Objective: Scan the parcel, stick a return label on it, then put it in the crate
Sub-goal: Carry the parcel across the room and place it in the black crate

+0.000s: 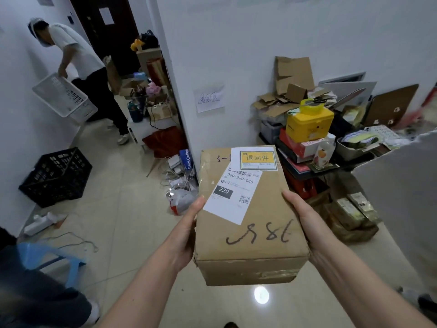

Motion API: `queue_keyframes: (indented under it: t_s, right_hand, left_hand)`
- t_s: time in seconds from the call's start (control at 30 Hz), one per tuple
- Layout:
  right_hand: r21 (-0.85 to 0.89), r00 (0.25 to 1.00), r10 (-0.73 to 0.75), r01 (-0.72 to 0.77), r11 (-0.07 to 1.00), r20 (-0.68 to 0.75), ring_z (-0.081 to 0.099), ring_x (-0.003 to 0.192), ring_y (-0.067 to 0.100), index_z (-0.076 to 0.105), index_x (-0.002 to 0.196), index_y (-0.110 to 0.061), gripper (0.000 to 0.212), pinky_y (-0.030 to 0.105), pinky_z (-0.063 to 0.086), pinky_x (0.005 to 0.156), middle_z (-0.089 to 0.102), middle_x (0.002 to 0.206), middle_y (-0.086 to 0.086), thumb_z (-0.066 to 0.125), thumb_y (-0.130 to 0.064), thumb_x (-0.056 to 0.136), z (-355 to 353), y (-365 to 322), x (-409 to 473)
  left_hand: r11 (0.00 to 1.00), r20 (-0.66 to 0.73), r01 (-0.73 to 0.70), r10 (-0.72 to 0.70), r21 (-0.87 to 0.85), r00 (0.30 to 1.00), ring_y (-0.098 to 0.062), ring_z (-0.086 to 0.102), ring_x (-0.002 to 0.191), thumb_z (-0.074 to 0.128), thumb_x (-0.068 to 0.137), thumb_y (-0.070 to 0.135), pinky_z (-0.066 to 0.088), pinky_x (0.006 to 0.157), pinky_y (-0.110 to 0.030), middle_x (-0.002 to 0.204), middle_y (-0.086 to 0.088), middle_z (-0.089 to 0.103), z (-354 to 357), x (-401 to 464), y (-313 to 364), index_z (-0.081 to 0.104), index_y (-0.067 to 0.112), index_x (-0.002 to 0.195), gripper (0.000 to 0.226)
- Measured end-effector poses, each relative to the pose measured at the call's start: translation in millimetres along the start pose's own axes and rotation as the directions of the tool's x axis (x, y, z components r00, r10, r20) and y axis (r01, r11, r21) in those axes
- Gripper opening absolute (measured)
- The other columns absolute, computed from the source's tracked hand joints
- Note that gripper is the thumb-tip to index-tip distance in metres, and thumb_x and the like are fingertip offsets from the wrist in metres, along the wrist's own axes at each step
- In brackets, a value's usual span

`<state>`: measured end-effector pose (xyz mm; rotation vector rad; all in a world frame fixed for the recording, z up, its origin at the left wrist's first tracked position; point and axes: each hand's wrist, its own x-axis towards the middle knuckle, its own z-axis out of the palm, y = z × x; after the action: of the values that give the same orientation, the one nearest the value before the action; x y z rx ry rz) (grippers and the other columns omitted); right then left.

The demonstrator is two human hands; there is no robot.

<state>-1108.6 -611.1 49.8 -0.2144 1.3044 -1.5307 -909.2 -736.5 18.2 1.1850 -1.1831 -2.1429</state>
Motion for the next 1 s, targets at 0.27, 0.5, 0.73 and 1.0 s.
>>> queue_keyframes:
  t_s: [0.27, 0.5, 0.73, 1.0]
  right_hand:
    - [-0.014, 1.0, -0.016, 0.017, 1.0, 0.005, 0.071, 0.062, 0.025, 0.068, 0.099, -0.013, 0.033, 0.037, 0.058, 0.062, 0.076, 0.076, 0.011, 0.055, -0.042, 0.088, 18, -60, 108]
    - [0.007, 0.998, -0.009, 0.009, 1.0, -0.065, 0.072, 0.067, 0.029, 0.069, 0.101, -0.013, 0.035, 0.046, 0.054, 0.079, 0.076, 0.083, 0.014, 0.059, -0.042, 0.086, 12, -98, 193]
    - [-0.014, 0.997, 0.038, -0.039, 0.999, -0.062, 0.072, 0.06, 0.027, 0.069, 0.096, -0.013, 0.031, 0.042, 0.058, 0.067, 0.076, 0.075, 0.013, 0.058, -0.04, 0.088, 2, -130, 302]
    - [-0.165, 0.996, 0.078, -0.082, 0.983, -0.032, 0.066, 0.099, 0.037, 0.06, 0.122, -0.011, 0.038, 0.05, 0.052, 0.089, 0.07, 0.109, 0.02, 0.058, -0.03, 0.089, -20, -165, 460]
  left_hand:
    - [1.0, 0.044, -0.017, 0.018, -0.021, 0.999, -0.031, 0.061, 0.119, 0.077, 0.06, 0.063, 0.04, 0.11, -0.051, 0.12, -0.012, 0.071, 2, 120, 63, 0.07, 0.021, 0.119, 0.073]
    - [0.999, 0.106, 0.008, -0.003, -0.051, 0.994, -0.033, 0.061, 0.118, 0.069, 0.072, 0.056, 0.04, 0.109, -0.053, 0.117, -0.013, 0.072, 19, 210, 100, 0.071, 0.019, 0.116, 0.058]
    - [1.0, 0.07, -0.009, 0.01, -0.02, 0.998, -0.031, 0.061, 0.12, 0.072, 0.07, 0.057, 0.04, 0.109, -0.051, 0.122, -0.012, 0.07, 30, 309, 121, 0.065, 0.02, 0.124, 0.066]
    - [0.998, -0.04, 0.046, -0.044, 0.048, 0.998, -0.024, 0.052, 0.091, 0.053, 0.09, 0.054, 0.043, 0.082, -0.032, 0.112, 0.0, 0.067, 40, 431, 134, 0.066, 0.038, 0.119, 0.035]
